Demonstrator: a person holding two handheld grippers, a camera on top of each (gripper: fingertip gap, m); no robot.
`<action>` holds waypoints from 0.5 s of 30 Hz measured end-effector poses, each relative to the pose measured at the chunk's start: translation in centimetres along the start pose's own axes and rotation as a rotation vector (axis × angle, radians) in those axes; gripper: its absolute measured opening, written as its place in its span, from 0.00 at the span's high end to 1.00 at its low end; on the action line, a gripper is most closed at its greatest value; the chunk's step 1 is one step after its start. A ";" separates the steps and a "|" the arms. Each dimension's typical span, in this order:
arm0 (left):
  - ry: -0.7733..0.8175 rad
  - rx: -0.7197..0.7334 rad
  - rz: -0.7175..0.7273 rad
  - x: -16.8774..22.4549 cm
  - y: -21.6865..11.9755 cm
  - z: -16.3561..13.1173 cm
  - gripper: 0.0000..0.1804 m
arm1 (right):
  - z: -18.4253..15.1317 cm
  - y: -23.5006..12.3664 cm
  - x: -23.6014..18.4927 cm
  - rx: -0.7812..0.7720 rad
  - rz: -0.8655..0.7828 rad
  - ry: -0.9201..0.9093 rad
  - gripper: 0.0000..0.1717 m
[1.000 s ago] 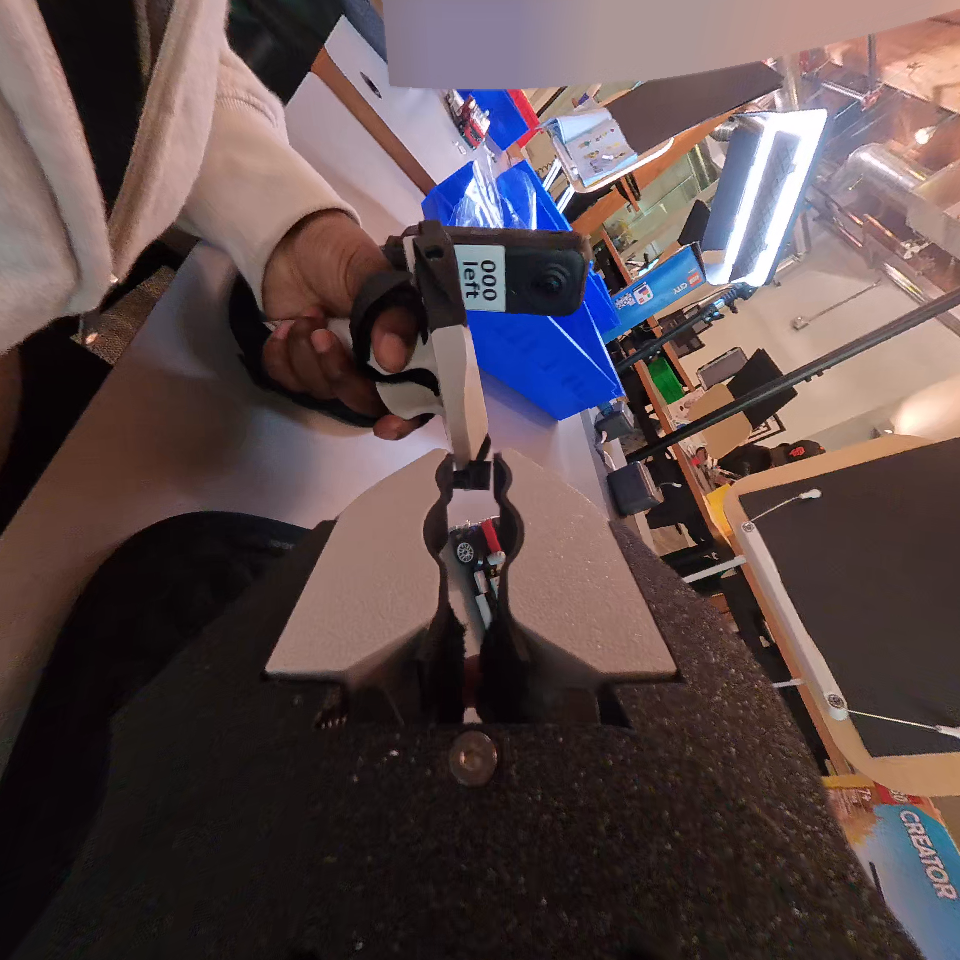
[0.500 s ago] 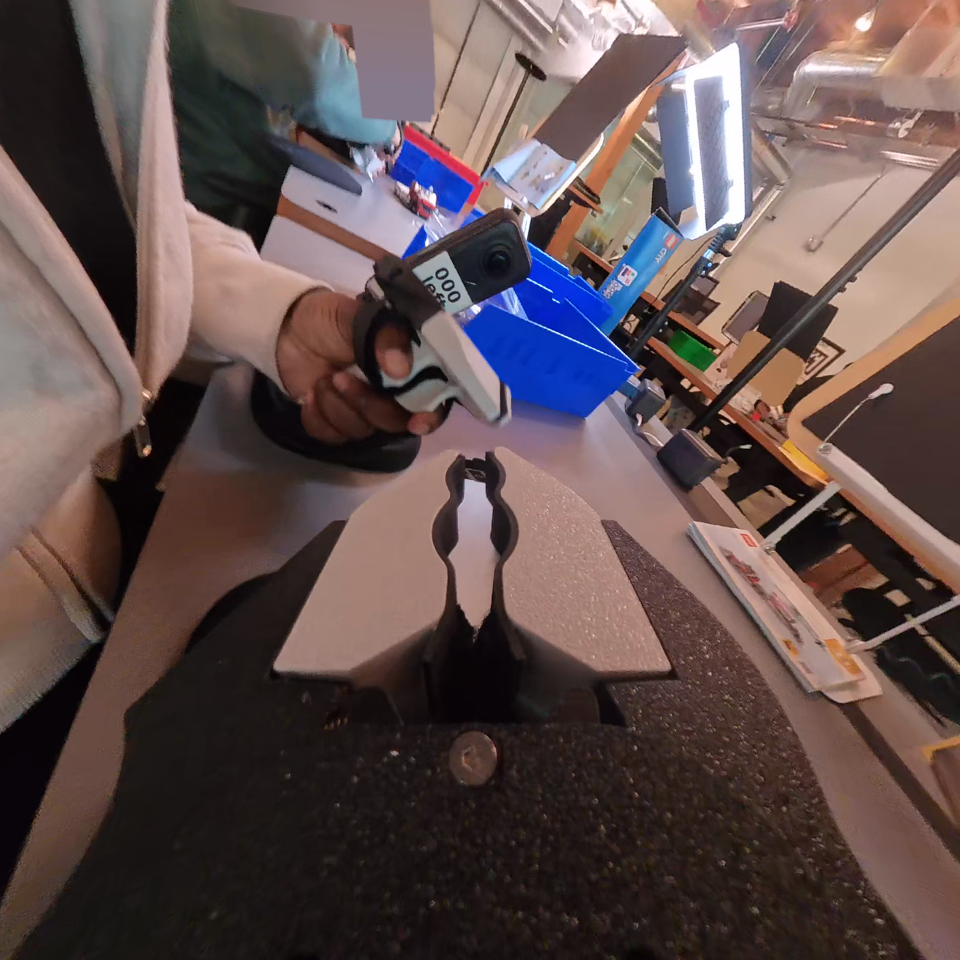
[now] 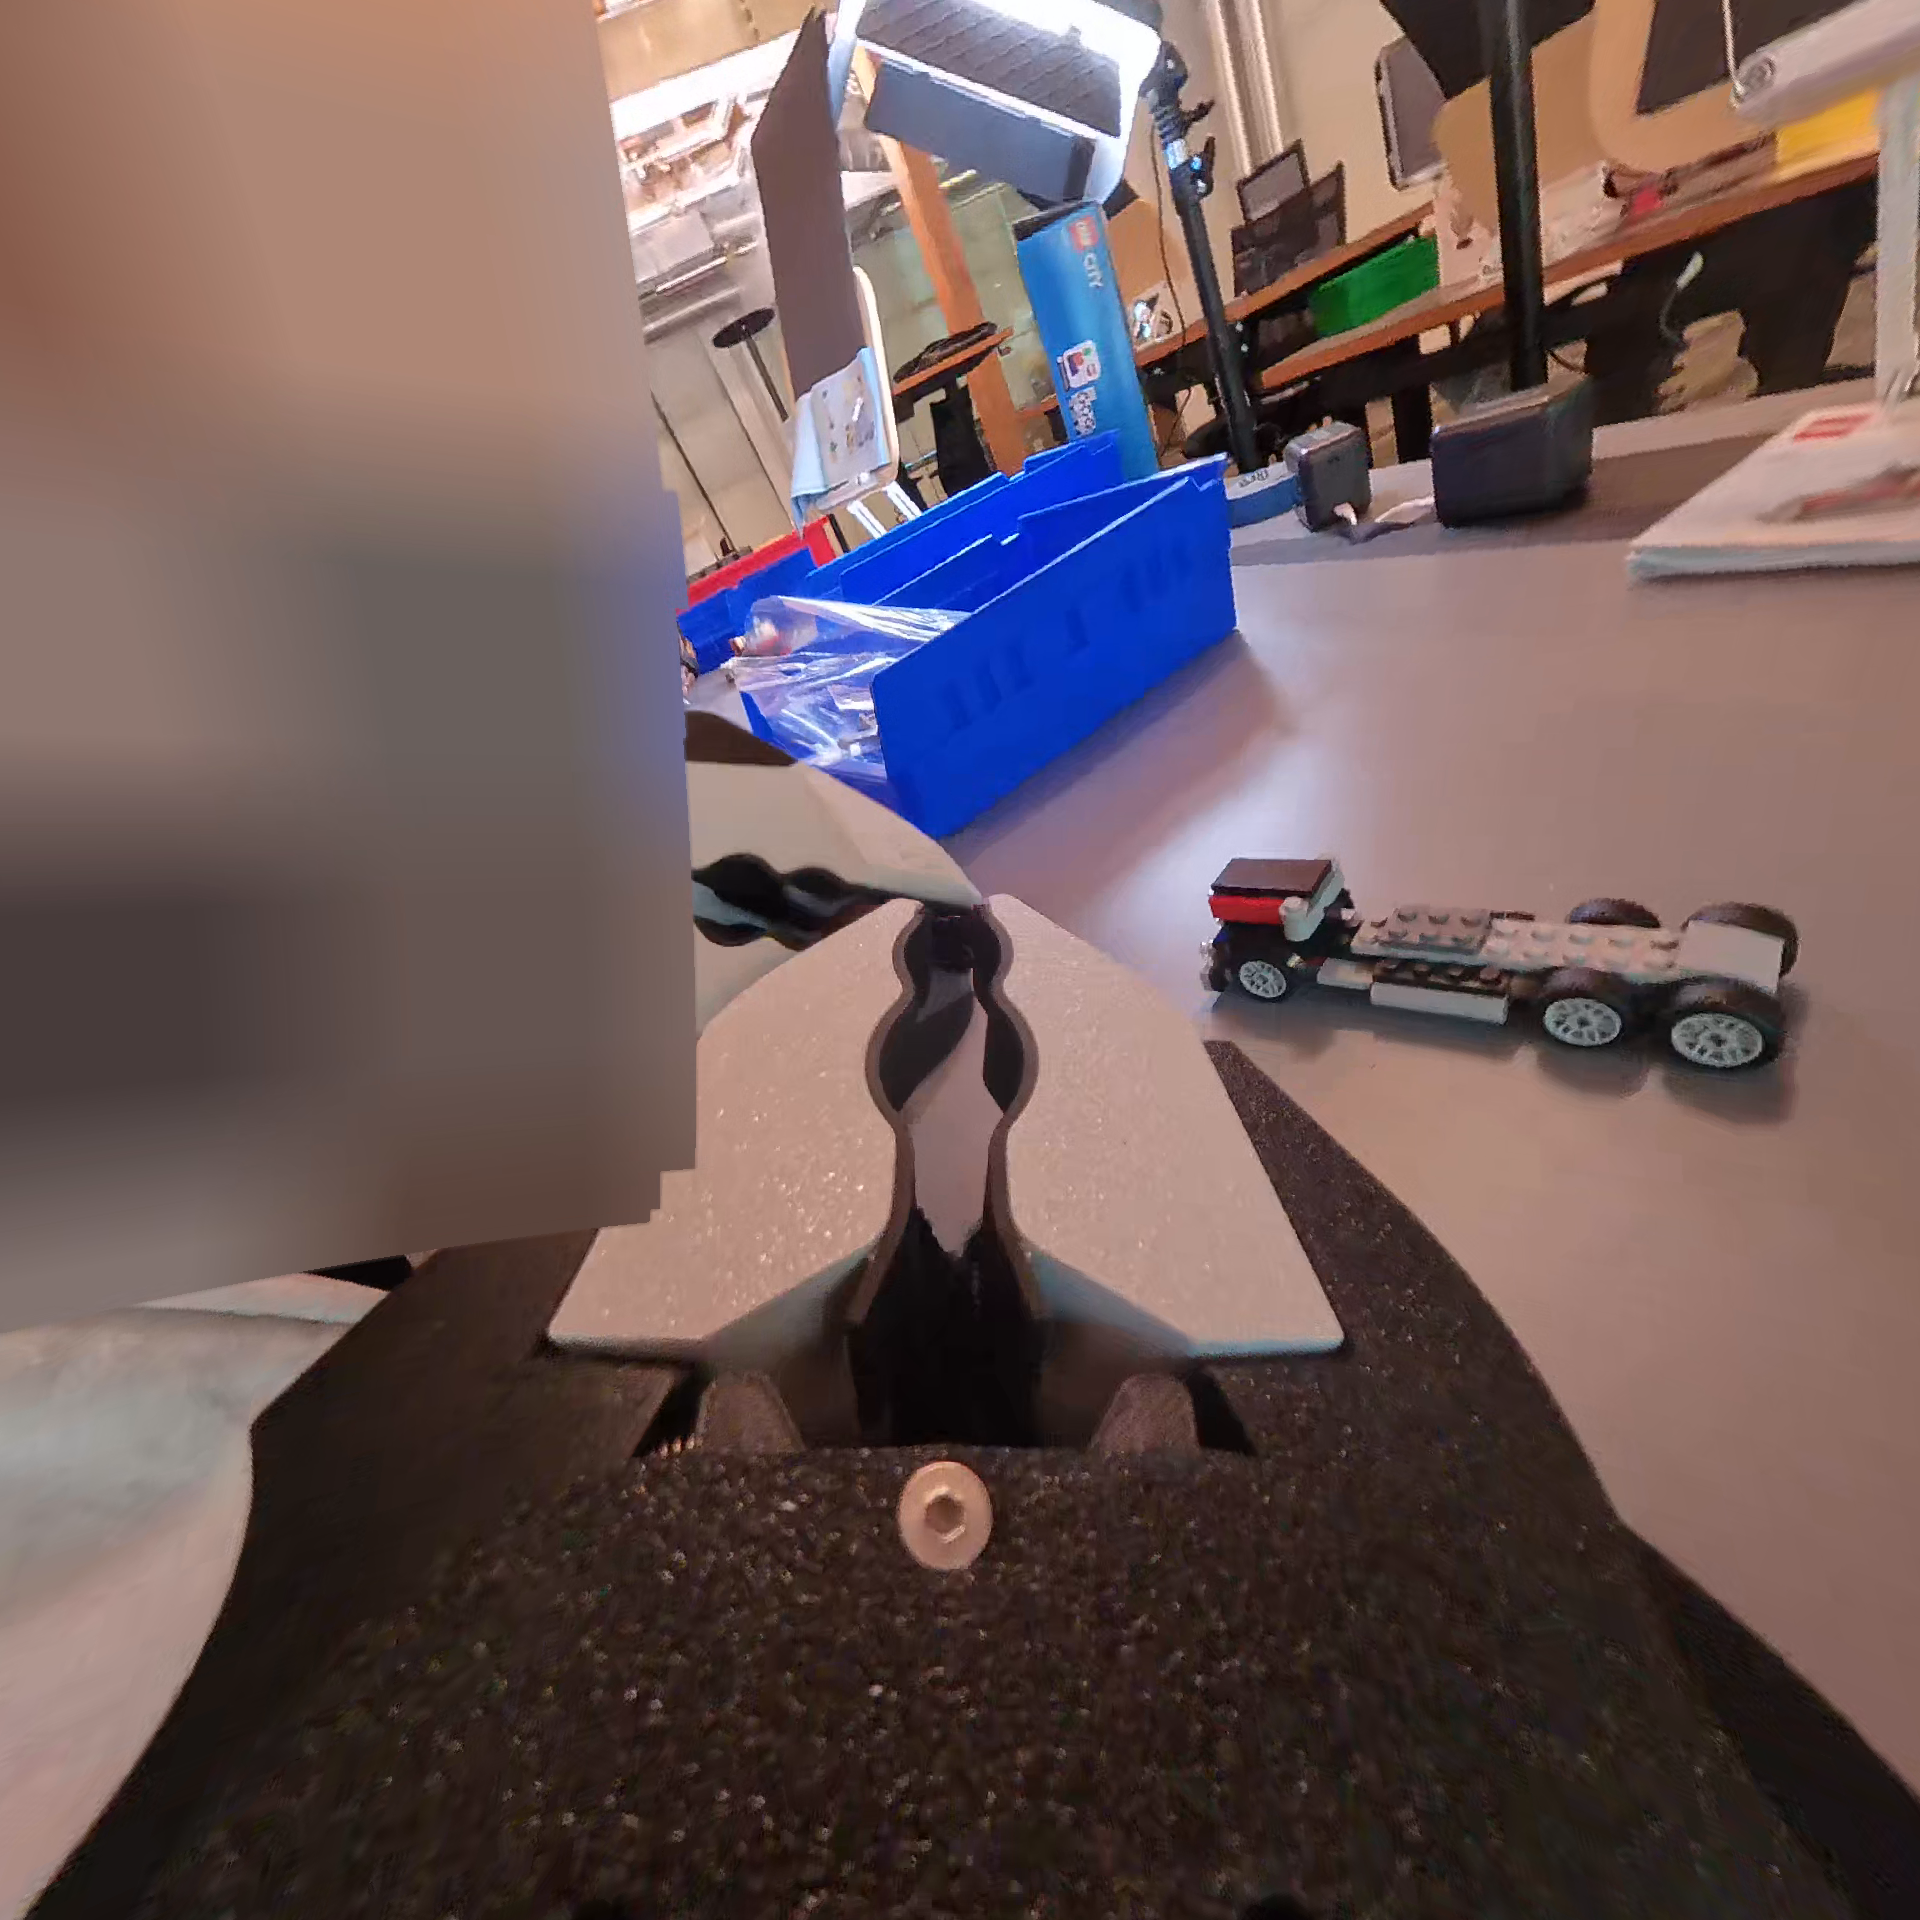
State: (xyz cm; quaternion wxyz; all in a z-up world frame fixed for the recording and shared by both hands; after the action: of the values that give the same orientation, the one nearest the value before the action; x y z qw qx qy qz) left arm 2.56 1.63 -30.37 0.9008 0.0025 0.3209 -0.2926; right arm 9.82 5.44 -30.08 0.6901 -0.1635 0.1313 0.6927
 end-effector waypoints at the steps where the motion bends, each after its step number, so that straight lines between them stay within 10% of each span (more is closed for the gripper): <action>1: 0.021 -0.009 0.002 0.2 0.1 -0.1 0.97 | -0.1 0.0 0.0 -0.004 -0.005 0.012 0.96; 7: -0.079 0.005 -0.032 0.4 -0.1 -0.3 0.97 | -0.2 -0.1 -0.3 -0.047 -0.007 -0.189 0.96; 15: -0.131 -0.046 -0.128 0.6 -0.2 -0.9 0.97 | 0.3 -0.6 -1.3 -0.331 -0.047 -1.061 0.91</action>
State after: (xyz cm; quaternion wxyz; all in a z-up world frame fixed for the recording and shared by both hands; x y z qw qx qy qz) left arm 2.30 1.30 -31.35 0.8990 -0.0581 0.2674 -0.3418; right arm 10.36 4.43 -29.22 0.6420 0.0987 -0.3485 0.6757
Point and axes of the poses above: each gripper's, where its closed fingertips meet, y out along the fingers, z out of its top, x = y × z across the jaws, the point moved 5 cm from there along -y, back along the fingers, and after that the axes turned 3 degrees about -x, right-handed, at the moved point
